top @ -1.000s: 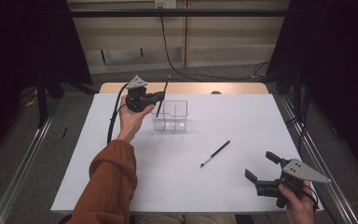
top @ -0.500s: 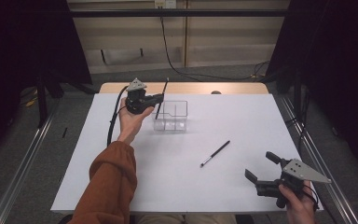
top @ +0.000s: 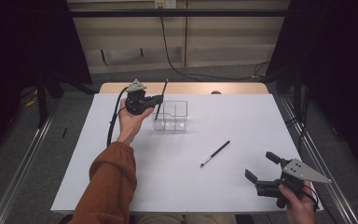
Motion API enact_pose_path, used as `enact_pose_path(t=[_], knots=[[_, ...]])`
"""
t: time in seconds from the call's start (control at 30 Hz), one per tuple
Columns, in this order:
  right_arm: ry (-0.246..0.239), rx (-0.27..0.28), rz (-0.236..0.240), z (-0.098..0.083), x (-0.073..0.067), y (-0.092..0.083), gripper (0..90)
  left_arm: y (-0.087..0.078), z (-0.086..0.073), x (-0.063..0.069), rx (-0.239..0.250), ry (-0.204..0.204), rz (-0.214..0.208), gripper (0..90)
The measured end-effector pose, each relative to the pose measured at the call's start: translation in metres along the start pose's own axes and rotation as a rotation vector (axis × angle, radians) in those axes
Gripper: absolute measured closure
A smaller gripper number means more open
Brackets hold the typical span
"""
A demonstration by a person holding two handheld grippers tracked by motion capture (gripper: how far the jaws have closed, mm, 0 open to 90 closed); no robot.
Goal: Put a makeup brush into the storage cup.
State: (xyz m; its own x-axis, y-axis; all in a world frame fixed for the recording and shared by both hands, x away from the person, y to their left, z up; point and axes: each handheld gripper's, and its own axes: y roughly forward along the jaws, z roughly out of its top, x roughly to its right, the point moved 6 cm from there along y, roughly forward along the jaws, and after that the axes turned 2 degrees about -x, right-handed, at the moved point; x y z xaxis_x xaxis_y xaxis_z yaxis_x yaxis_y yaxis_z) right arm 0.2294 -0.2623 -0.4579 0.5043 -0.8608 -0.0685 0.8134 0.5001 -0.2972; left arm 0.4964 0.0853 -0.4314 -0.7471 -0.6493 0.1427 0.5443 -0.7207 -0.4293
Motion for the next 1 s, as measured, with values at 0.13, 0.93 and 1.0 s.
enact_pose_path(t=[0.13, 0.93, 1.0], knots=[[-0.003, -0.001, 0.002, 0.0, 0.0, 0.0, 0.0, 0.0, -0.001, -0.001, -0.005, -0.016, 0.002, 75.8], [-0.001, -0.005, 0.008, -0.002, 0.001, 0.0, 0.0, -0.011, 0.003, -0.002, 0.036, -0.042, 0.054, 5.0], [0.005, 0.0, 0.009, -0.002, 0.0, 0.0, 0.0, -0.011, 0.003, -0.002, 0.037, -0.054, 0.041, 3.7]])
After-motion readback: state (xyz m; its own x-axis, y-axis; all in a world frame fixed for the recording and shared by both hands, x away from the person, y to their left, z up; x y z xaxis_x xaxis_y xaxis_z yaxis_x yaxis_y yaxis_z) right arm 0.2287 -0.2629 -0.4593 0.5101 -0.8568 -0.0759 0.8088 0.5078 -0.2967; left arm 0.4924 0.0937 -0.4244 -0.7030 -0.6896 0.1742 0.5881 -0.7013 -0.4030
